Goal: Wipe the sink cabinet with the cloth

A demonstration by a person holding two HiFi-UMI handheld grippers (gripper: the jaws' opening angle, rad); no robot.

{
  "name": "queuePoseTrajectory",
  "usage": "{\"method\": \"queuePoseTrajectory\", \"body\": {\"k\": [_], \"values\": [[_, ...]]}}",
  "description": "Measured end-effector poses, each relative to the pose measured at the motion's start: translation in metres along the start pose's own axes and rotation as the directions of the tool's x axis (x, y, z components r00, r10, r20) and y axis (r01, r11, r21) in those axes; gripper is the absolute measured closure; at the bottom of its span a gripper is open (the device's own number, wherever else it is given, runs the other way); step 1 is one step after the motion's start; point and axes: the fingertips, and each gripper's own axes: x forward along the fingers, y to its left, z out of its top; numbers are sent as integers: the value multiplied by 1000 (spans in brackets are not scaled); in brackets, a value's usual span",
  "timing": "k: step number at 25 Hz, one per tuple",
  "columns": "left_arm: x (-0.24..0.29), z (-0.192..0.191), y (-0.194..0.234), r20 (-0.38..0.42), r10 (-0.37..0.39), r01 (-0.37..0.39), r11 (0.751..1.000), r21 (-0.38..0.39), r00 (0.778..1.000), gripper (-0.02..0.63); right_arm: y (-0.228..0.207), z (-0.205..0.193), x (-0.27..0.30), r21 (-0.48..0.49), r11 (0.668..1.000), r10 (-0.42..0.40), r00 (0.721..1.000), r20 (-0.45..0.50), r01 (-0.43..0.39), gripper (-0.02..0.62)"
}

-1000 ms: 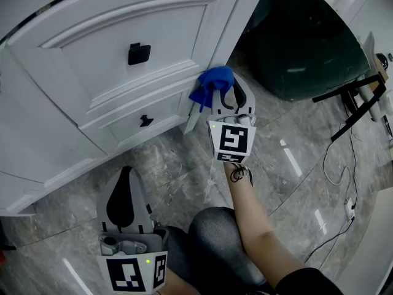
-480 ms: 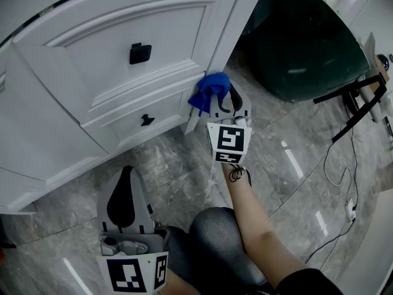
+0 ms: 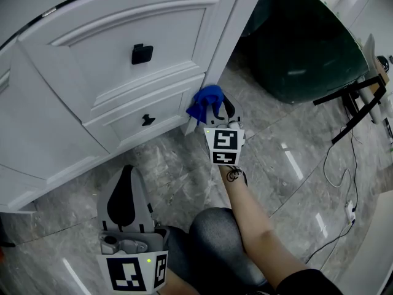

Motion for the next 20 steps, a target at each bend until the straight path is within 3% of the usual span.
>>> {"method": "queuePoseTrajectory", "body": {"k": [20], "values": [[-2, 1, 1, 0, 8, -8, 1000, 3, 1000, 606, 13, -36, 4, 11, 999, 46, 993, -108, -45, 480]]}}
